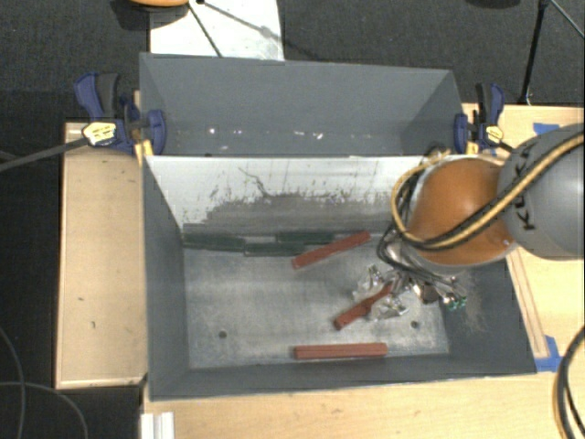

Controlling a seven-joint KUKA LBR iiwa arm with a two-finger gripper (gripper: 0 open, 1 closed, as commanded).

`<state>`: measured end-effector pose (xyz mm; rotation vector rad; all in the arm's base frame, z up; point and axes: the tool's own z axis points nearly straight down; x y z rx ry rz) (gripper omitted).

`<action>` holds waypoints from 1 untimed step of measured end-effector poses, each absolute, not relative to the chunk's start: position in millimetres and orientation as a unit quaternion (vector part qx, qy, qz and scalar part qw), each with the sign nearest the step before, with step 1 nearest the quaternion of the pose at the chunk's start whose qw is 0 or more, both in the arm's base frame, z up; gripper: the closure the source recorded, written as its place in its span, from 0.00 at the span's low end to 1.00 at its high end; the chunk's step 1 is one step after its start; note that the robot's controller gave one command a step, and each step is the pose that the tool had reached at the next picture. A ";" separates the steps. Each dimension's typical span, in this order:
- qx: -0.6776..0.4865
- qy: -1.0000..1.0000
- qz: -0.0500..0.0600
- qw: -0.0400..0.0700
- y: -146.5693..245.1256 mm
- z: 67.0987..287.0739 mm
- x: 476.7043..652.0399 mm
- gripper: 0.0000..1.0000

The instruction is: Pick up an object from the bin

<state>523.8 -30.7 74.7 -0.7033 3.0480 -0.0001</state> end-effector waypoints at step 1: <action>-0.212 0.977 0.001 -0.001 -29.9 275.0 526.6 1.00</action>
Offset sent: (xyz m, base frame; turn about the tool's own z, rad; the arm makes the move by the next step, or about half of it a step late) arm 0.0000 0.0000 0.0000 0.0000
